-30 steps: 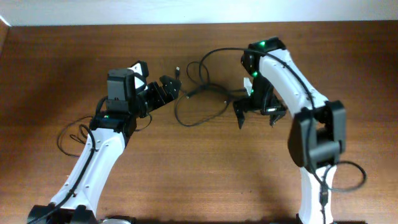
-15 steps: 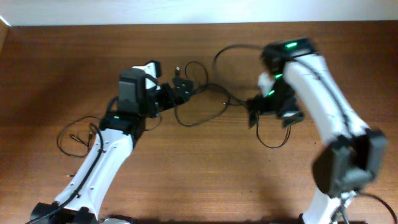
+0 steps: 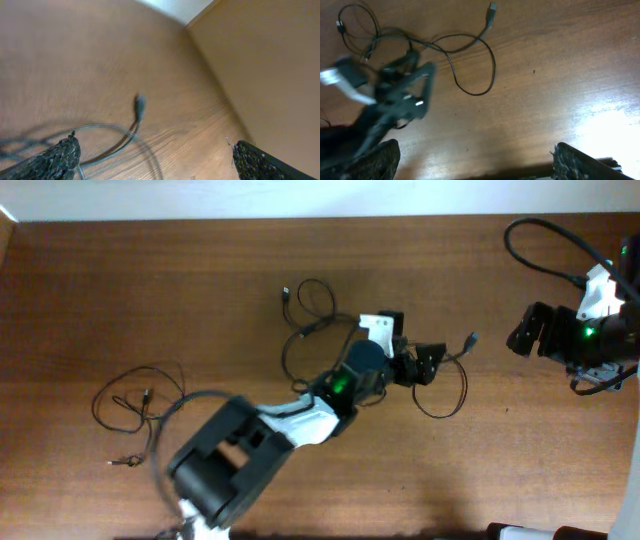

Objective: Untangle cables

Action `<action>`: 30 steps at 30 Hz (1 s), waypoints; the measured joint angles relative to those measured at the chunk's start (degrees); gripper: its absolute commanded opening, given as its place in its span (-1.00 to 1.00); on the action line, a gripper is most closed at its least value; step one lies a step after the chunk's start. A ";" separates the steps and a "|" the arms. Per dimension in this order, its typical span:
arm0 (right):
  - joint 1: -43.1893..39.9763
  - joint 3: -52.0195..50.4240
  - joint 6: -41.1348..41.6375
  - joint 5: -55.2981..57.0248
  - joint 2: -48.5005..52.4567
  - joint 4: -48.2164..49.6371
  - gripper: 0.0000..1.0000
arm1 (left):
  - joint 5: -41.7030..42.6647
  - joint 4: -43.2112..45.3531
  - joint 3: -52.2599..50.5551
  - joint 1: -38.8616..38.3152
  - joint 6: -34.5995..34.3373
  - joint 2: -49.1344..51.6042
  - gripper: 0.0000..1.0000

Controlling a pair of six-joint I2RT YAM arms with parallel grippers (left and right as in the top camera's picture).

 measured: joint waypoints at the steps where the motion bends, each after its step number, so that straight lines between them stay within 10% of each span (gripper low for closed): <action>1: 0.00 0.00 0.00 0.00 0.00 -0.02 0.97 | -0.24 -0.24 0.96 -0.44 -0.42 1.95 0.98; 16: 0.00 0.00 -0.02 -0.02 0.00 -0.04 0.97 | -3.32 -12.50 10.54 -2.82 -8.11 9.84 1.00; 22: 0.00 0.00 0.00 -0.02 0.00 -0.04 0.97 | -3.80 -22.99 12.17 -2.78 -8.26 8.52 0.25; 28: 0.00 0.00 -0.04 -0.02 0.00 -0.04 0.97 | -7.04 -39.98 13.90 -6.91 -4.63 5.68 -0.04; 30: 0.00 0.00 -0.48 -0.02 0.00 -0.04 0.97 | -9.84 -45.81 14.56 -8.85 -2.16 4.79 -0.56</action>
